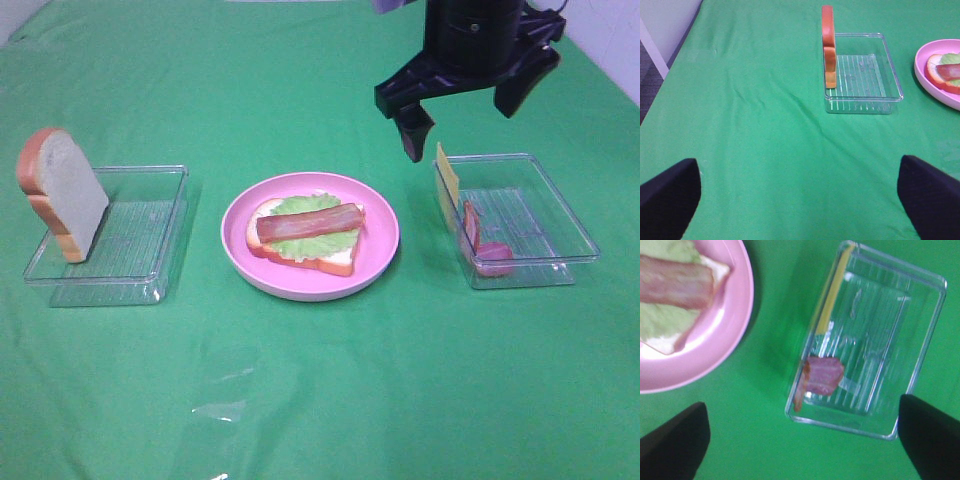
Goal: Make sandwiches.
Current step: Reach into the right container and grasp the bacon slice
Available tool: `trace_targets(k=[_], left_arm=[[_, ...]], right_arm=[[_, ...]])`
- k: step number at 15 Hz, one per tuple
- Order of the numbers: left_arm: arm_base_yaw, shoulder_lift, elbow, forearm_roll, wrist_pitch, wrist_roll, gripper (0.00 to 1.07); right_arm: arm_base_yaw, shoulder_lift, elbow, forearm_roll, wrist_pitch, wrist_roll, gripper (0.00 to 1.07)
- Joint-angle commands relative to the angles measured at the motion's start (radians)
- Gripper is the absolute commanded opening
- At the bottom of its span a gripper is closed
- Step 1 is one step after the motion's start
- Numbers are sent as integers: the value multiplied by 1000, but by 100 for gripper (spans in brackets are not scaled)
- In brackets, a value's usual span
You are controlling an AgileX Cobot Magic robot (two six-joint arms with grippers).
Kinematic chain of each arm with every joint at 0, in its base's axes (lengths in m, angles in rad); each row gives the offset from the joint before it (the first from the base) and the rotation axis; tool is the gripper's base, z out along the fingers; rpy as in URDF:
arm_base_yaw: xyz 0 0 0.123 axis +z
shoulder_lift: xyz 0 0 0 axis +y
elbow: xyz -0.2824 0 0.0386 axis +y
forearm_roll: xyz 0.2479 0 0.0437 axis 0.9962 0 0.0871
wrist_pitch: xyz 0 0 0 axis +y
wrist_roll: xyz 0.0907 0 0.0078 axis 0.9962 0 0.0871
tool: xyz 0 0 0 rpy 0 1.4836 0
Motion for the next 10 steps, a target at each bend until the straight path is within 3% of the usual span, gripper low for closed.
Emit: trace_targets(k=[1, 8, 10], left_arm=[[0, -2, 3, -2, -4, 3, 100], [0, -2, 3, -2, -4, 3, 100], [0, -2, 3, -2, -4, 3, 100]], right_arm=[[-58, -10, -1, 82, 51, -47, 98], [-85, 2, 25, 100, 10, -64, 98], [-85, 21, 103, 101, -59, -64, 98]])
